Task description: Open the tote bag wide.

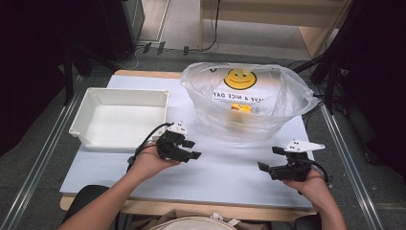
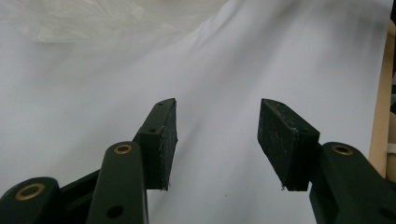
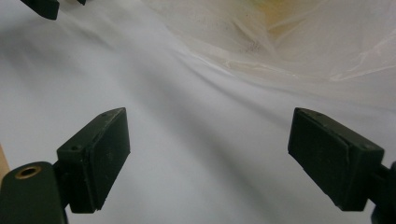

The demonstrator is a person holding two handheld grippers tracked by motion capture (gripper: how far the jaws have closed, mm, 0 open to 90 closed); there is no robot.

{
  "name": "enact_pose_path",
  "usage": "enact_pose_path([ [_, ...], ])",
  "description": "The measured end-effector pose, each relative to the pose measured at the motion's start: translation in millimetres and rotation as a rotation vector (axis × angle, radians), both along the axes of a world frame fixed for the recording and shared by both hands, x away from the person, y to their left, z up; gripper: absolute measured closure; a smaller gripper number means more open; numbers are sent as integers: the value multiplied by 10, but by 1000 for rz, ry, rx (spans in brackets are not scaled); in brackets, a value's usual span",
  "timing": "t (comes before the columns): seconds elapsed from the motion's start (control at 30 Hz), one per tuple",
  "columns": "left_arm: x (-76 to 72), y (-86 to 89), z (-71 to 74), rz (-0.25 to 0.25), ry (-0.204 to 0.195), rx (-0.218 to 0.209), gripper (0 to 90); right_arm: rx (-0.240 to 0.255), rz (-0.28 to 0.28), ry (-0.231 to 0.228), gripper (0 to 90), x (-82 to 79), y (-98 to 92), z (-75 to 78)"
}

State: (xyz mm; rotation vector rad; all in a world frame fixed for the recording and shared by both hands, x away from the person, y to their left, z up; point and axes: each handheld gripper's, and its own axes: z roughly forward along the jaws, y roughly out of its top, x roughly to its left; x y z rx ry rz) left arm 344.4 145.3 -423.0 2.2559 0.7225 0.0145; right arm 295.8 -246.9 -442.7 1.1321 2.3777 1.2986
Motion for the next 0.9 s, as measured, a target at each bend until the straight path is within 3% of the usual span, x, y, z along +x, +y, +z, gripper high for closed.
enact_pose_path([
  [0.3,26,14,-4,18,20,-14,489,-6,13,46,175,27,-4,-31],
  [0.57,37,14,-5,33,23,-6,485,12,16,44,265,53,-34,-16],
  [0.9,40,10,-7,35,31,-28,465,22,21,39,332,74,-62,7],
])
